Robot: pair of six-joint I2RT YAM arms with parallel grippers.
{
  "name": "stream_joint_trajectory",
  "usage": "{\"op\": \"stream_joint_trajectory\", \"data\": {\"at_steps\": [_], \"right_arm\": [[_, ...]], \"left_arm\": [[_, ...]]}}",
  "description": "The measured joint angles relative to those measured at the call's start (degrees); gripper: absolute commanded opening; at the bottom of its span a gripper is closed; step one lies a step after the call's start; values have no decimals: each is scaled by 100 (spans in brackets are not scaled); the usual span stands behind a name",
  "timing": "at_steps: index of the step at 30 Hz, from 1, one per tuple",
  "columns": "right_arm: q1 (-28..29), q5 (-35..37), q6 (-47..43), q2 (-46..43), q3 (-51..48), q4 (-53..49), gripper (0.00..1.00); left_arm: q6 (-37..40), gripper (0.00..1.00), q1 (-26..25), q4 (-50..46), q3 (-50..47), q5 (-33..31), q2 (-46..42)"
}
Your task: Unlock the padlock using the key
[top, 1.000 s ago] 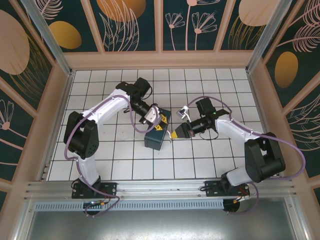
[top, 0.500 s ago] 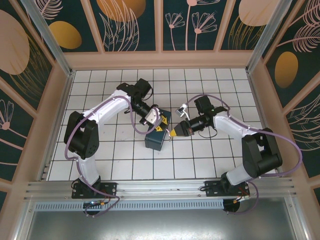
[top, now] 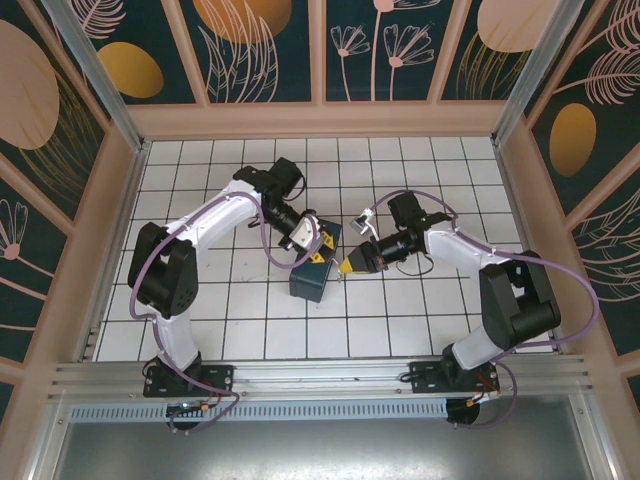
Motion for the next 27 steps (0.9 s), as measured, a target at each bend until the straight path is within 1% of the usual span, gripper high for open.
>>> {"op": "stream_joint_trajectory", "data": {"at_steps": [27], "right_arm": [[-2,-28,-101,111,153,-122,0]], "left_arm": [[2,24,7,15,-4,-28,-2]]}}
